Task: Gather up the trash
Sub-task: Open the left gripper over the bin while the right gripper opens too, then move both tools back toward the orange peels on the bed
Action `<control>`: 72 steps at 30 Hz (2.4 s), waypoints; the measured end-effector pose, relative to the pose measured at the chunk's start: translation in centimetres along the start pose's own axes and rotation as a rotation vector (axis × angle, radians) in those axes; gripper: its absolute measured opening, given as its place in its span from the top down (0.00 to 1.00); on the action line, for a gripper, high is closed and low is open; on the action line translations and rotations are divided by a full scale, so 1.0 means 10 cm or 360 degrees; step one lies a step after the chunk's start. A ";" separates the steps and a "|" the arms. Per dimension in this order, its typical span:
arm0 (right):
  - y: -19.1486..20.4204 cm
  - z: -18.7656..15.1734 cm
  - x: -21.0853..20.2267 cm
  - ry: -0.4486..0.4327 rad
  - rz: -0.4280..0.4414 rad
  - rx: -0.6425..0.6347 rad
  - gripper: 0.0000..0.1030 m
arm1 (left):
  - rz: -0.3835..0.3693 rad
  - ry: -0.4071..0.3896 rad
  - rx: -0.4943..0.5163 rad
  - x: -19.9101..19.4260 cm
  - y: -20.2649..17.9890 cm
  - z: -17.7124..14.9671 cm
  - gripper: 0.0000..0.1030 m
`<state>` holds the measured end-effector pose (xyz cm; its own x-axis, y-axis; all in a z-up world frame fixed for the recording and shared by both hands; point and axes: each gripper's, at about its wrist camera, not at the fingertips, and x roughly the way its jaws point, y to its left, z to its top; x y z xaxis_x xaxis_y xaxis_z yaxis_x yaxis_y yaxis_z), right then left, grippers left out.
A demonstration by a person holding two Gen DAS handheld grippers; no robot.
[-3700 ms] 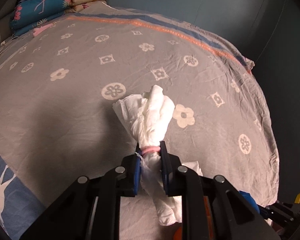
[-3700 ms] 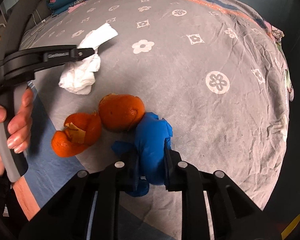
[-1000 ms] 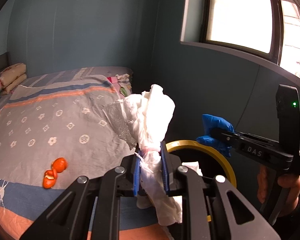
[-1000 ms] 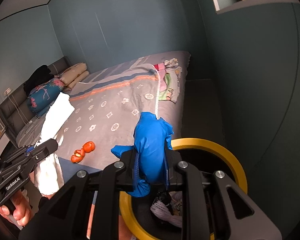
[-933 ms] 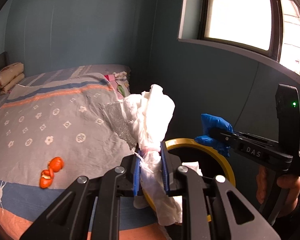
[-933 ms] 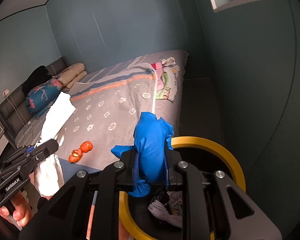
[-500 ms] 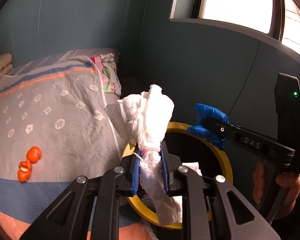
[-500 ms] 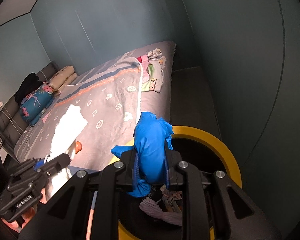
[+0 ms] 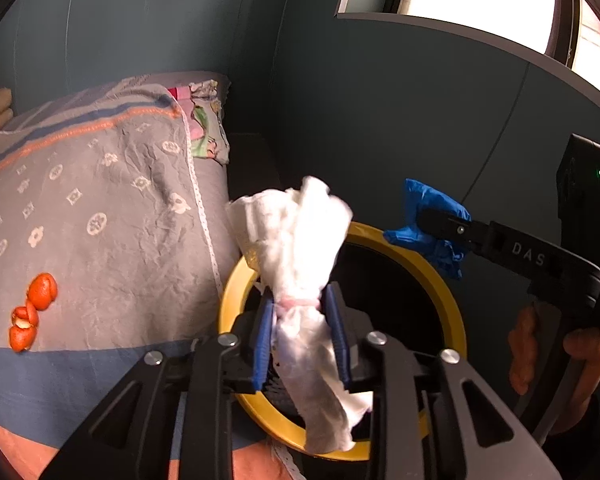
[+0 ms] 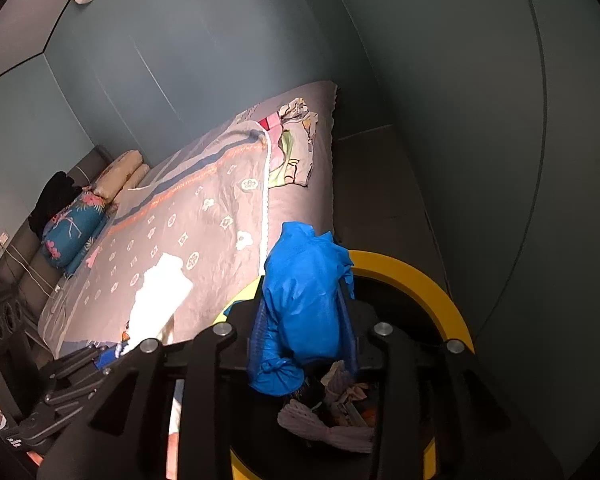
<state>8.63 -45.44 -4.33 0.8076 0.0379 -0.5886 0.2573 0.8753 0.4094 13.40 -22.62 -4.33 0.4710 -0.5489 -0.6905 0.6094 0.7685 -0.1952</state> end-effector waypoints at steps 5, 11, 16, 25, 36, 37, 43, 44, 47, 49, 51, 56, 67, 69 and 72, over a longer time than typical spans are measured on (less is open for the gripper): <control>-0.03 0.00 -0.04 -0.0017 -0.0012 0.0040 0.60 | 0.0014 -0.0017 0.0002 -0.03 0.01 -0.02 0.56; -0.08 0.01 -0.08 -0.0055 -0.0038 0.0095 0.44 | 0.0067 -0.0065 0.0050 -0.12 0.04 -0.04 0.33; -0.09 0.01 -0.10 -0.0077 -0.0062 0.0129 0.30 | 0.0151 -0.0127 0.0023 -0.22 0.16 -0.03 0.21; 0.08 0.08 -0.09 -0.0085 0.0031 0.0070 0.26 | 0.0269 -0.0211 -0.0068 -0.44 0.50 0.03 0.12; 0.78 0.22 0.05 -0.0046 0.0201 -0.0121 0.21 | 0.0444 -0.0309 -0.0229 -0.74 1.07 -0.02 0.08; 0.87 0.22 0.09 -0.0031 0.0219 -0.0148 0.21 | 0.0468 -0.0313 -0.0236 -0.77 1.12 -0.03 0.08; 1.28 0.25 0.24 0.0034 0.0266 -0.0245 0.21 | 0.0588 -0.0328 -0.0312 -0.89 1.48 -0.12 0.08; 1.37 0.26 0.29 0.0055 0.0283 -0.0259 0.21 | 0.0611 -0.0326 -0.0331 -0.91 1.56 -0.14 0.08; 1.58 0.25 0.42 0.0106 0.0314 -0.0292 0.21 | 0.0657 -0.0318 -0.0385 -0.94 1.75 -0.19 0.08; 1.71 0.25 0.54 0.0145 0.0329 -0.0311 0.21 | 0.0690 -0.0303 -0.0426 -0.93 1.91 -0.24 0.08; 1.83 0.24 0.64 0.0184 0.0345 -0.0327 0.21 | 0.0716 -0.0285 -0.0460 -0.92 2.04 -0.29 0.08; 2.16 0.17 0.97 0.0272 0.0356 -0.0413 0.21 | 0.0780 -0.0244 -0.0512 -0.87 2.35 -0.40 0.08; 2.80 -0.07 1.85 0.0463 0.0399 -0.0755 0.21 | 0.0839 -0.0085 -0.0640 -0.54 2.99 -0.66 0.08; 2.94 -0.15 2.06 0.0514 0.0409 -0.0878 0.21 | 0.0838 -0.0046 -0.0665 -0.46 3.10 -0.70 0.08; 3.11 -0.27 2.36 0.0633 0.0475 -0.1019 0.21 | 0.0839 0.0012 -0.0702 -0.34 3.27 -0.79 0.08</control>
<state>34.26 -16.06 -7.40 0.5142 0.3766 -0.7705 -0.3902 0.9028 0.1809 26.70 6.95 -13.82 0.6279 -0.0636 -0.7757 -0.0177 0.9952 -0.0960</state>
